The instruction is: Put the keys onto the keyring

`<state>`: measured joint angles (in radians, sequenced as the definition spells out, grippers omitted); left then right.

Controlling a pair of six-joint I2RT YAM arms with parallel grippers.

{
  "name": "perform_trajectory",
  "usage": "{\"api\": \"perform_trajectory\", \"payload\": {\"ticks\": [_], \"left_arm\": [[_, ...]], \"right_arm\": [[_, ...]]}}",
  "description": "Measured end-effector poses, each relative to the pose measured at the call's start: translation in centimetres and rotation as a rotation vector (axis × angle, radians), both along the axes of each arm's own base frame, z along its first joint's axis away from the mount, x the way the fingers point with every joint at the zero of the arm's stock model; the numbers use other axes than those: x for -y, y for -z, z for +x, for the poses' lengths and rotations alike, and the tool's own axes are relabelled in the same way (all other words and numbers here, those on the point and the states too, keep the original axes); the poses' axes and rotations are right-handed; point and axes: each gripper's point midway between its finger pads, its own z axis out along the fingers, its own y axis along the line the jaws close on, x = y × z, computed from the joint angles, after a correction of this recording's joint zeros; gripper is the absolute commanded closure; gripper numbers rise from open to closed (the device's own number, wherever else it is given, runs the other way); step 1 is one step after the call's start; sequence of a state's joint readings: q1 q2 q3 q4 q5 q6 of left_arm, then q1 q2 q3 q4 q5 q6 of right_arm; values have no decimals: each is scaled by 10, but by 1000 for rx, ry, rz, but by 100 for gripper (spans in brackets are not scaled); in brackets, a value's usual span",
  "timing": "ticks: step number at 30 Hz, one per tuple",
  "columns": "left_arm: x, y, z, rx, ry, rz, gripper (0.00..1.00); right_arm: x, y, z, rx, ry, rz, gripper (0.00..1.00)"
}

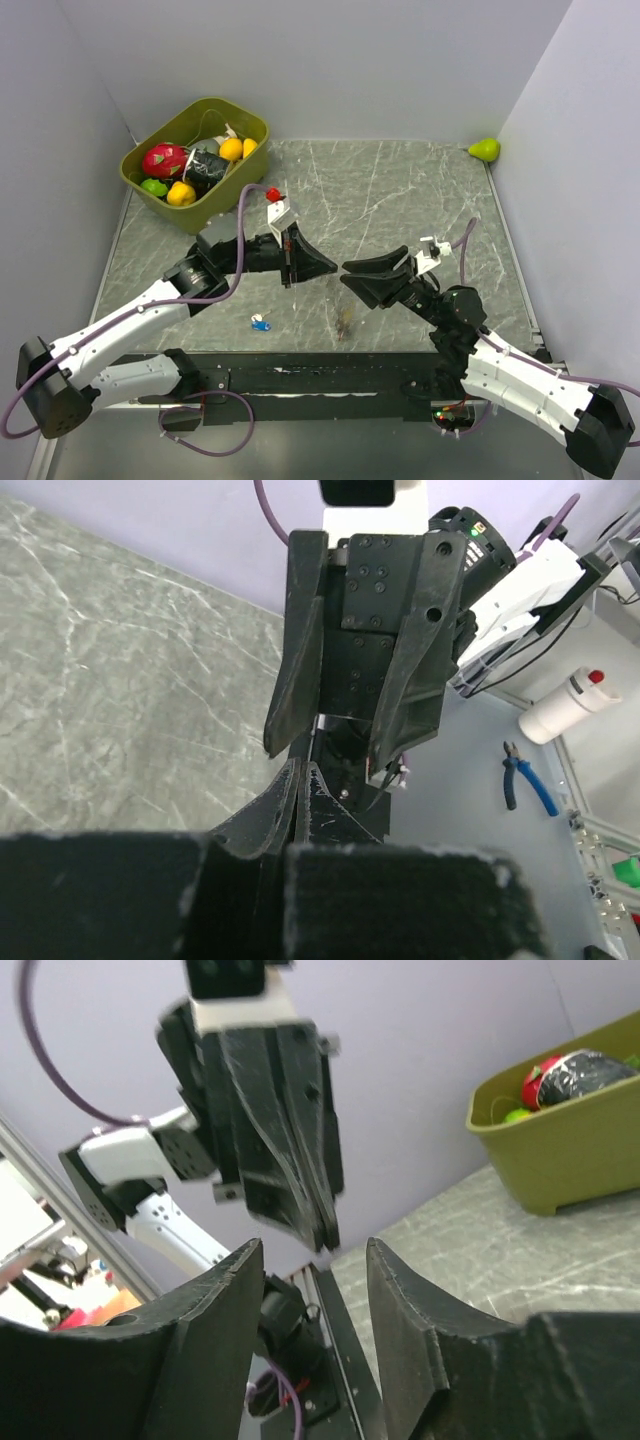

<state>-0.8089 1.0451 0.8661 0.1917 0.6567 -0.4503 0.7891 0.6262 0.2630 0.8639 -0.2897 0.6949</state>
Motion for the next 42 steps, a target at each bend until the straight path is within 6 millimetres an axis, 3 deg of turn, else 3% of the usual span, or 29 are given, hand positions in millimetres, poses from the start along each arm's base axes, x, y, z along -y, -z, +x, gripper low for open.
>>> {"api": "perform_trajectory", "payload": {"ticks": [6,12,15,18,23,27,31,34,39,42], "left_arm": [[-9,-5,-2,65,-11,43,99],[-16,9,1,57,-53,98,99],[-21,27,4,25,-95,116,99],[-27,56,6,-51,-147,152,95],[-40,112,15,-218,-249,211,67],[-69,159,35,-395,-389,250,49],[-114,187,59,-543,-569,208,32],[-145,188,73,-616,-676,124,25],[-186,172,93,-661,-781,-46,25],[-206,177,98,-718,-821,-107,24]], "right_arm": [[-7,7,0,-1,-16,-70,39],[-6,18,5,-2,17,-156,34],[-4,29,10,-20,47,-217,30],[-5,40,14,-34,66,-284,27],[-14,70,22,-83,52,-415,22],[-31,111,26,-159,0,-557,20],[-53,159,12,-214,-88,-723,19],[-70,187,3,-236,-149,-827,19],[-97,214,-4,-236,-226,-930,20],[-118,230,-10,-223,-274,-984,33]]}}
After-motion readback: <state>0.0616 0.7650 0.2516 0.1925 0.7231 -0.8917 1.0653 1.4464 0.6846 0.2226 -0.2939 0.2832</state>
